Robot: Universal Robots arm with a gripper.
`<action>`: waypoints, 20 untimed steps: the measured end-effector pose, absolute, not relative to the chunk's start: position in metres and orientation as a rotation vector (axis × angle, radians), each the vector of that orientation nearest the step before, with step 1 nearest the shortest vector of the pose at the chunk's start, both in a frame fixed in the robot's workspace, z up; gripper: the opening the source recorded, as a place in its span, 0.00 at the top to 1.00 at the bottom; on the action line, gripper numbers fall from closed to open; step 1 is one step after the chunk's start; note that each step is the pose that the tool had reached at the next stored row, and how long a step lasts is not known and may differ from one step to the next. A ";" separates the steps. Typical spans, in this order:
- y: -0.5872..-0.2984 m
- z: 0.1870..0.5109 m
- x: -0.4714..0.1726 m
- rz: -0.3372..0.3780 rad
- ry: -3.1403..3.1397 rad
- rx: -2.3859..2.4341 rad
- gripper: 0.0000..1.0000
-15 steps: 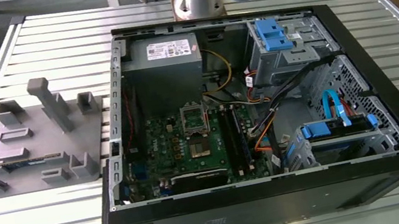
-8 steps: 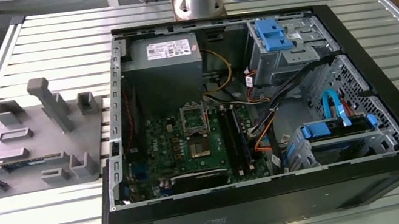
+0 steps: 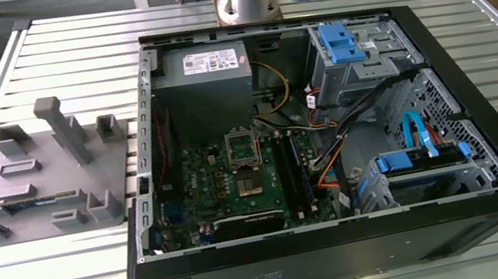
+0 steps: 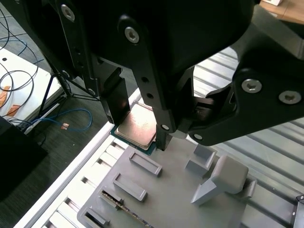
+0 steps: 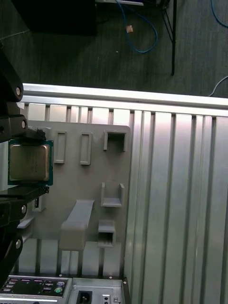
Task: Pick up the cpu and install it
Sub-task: 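Pick up the cpu and move it towards the insertion slot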
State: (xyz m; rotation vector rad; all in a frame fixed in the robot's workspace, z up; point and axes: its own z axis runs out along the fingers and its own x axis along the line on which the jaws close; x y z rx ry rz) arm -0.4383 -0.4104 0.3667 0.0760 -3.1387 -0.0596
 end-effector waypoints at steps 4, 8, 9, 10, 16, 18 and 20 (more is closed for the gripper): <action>-0.410 0.372 -0.438 -0.060 -3.139 0.076 0.53; -0.410 0.372 -0.438 -0.060 -3.139 0.076 0.53; -0.410 0.372 -0.438 -0.060 -3.139 0.076 0.53; -0.410 0.372 -0.438 -0.060 -3.139 0.076 0.53; -0.410 0.372 -0.432 -0.060 -3.139 0.076 0.53; -0.410 0.372 -0.429 -0.060 -3.139 0.076 0.53; -0.410 0.372 -0.425 -0.060 -3.139 0.076 0.53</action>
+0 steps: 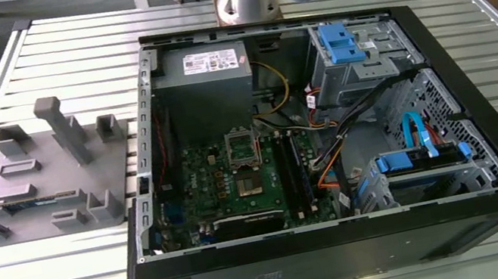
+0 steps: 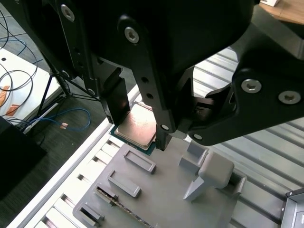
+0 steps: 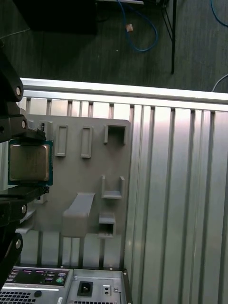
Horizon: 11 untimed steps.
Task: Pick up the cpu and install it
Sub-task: 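Pick up the cpu and move it towards the insertion slot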
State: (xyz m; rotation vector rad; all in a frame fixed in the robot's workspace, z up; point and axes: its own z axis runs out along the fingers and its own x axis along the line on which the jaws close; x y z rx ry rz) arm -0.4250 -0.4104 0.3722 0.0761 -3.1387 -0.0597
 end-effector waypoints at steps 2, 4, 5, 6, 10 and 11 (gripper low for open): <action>-0.410 0.372 -0.421 -0.060 -3.139 0.076 0.53; -0.410 0.372 -0.416 -0.060 -3.139 0.076 0.53; -0.410 0.372 -0.414 -0.060 -3.139 0.076 0.53; -0.410 0.372 -0.412 -0.060 -3.139 0.076 0.53; -0.410 0.372 -0.401 -0.060 -3.139 0.076 0.53; -0.410 0.372 -0.399 -0.060 -3.139 0.076 0.53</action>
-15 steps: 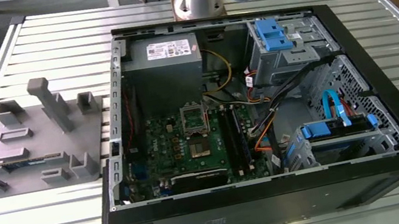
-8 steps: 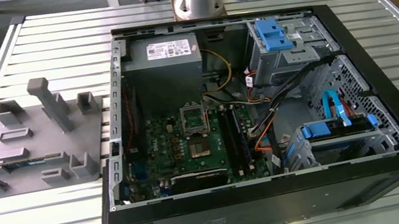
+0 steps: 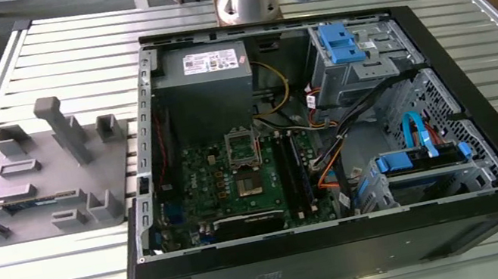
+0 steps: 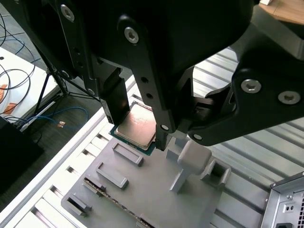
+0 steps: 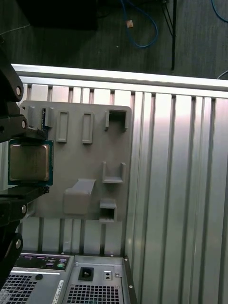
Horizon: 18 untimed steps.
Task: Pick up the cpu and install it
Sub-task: 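Pick up the cpu and move it towards the insertion slot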
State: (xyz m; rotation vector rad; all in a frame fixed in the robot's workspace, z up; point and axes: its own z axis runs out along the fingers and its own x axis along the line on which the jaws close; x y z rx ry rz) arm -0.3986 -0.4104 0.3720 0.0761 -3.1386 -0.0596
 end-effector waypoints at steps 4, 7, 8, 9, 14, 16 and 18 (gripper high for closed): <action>-0.410 0.372 -0.388 -0.060 -3.139 0.076 0.53; -0.410 0.372 -0.379 -0.060 -3.139 0.076 0.53; -0.410 0.372 -0.376 -0.060 -3.139 0.076 0.53; -0.410 0.372 -0.374 -0.060 -3.139 0.076 0.53; -0.410 0.371 -0.360 -0.060 -3.139 0.076 0.53; -0.410 0.371 -0.354 -0.060 -3.139 0.076 0.53; -0.410 0.371 -0.349 -0.060 -3.139 0.076 0.53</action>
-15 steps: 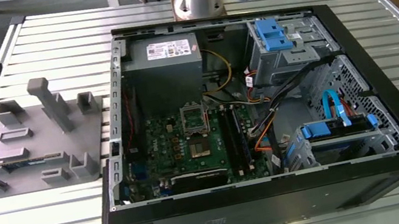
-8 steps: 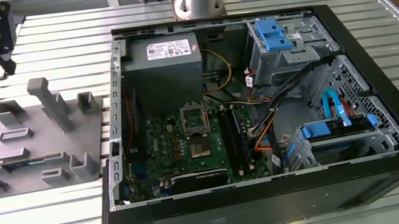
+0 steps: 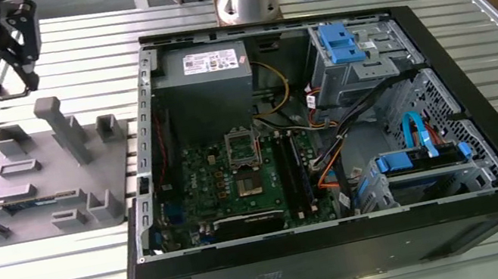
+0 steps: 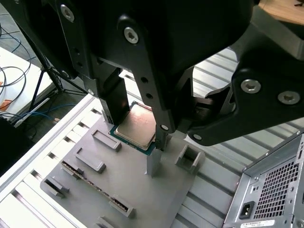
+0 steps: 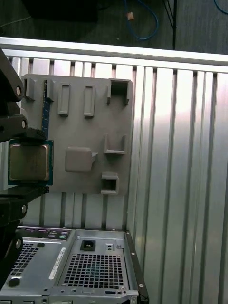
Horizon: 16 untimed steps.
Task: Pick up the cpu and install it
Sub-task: 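Pick up the cpu and move it towards the insertion slot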
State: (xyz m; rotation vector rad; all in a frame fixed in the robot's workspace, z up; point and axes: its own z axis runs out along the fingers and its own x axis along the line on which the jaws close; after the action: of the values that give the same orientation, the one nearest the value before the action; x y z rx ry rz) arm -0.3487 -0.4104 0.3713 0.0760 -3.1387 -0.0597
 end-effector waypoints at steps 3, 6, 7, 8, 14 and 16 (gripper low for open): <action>-0.410 0.371 -0.340 -0.060 -3.139 0.076 0.53; -0.410 0.371 -0.332 -0.060 -3.139 0.076 0.53; -0.410 0.371 -0.330 -0.060 -3.139 0.076 0.53; -0.410 0.371 -0.327 -0.060 -3.139 0.076 0.53; -0.410 0.370 -0.311 -0.060 -3.139 0.076 0.53; -0.410 0.370 -0.306 -0.060 -3.139 0.076 0.53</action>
State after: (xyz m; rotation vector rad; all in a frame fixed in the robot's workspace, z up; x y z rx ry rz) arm -0.3061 -0.4105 0.3703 0.0762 -3.1388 -0.0597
